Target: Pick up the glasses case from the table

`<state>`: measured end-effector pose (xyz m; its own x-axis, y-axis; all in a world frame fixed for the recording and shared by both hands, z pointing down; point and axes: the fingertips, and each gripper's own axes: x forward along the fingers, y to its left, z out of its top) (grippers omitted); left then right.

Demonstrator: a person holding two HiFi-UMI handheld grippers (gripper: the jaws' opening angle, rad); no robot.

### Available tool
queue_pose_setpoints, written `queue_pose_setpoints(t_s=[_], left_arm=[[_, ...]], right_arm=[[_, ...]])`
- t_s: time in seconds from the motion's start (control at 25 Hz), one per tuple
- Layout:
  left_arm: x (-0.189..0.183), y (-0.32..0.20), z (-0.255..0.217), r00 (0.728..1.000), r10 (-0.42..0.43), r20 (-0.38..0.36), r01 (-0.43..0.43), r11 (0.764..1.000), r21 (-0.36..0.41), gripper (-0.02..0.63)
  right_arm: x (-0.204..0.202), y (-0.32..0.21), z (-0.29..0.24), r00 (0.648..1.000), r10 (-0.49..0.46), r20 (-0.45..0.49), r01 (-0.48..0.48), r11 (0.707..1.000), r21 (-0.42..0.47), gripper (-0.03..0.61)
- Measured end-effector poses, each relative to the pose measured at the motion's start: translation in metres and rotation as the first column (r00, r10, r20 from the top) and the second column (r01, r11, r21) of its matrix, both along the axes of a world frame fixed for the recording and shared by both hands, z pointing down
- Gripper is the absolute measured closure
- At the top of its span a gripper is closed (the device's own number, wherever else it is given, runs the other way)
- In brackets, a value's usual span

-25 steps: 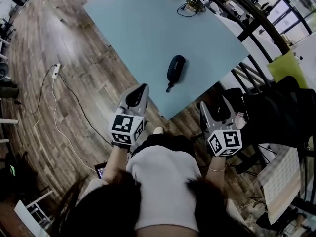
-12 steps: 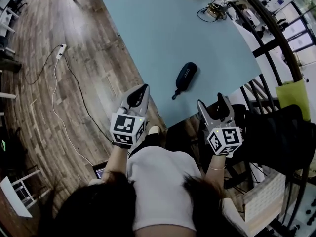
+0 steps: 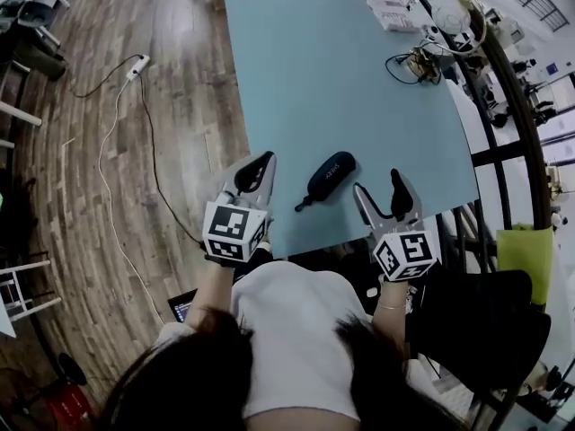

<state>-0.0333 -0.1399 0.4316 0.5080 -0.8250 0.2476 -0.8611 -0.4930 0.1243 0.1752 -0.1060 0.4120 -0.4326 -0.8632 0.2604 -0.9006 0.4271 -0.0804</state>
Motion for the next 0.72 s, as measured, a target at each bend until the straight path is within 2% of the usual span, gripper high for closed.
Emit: queue_pose_setpoints(t_s=[0.4,0.72], left_arm=[[0.021,-0.014,-0.004,0.987,-0.156,0.026,0.156,0.988,-0.001,0.557],[0.022,-0.016,-0.006,0.983,-0.181,0.035,0.181,0.983,0.001,0.557]], right_arm=[[0.025,-0.049,0.001,0.982,-0.190,0.020,0.190,0.982,-0.002,0.221],[0.014,-0.064,0.006,0.964,-0.263,0.028,0.264,0.965,-0.013,0.207]])
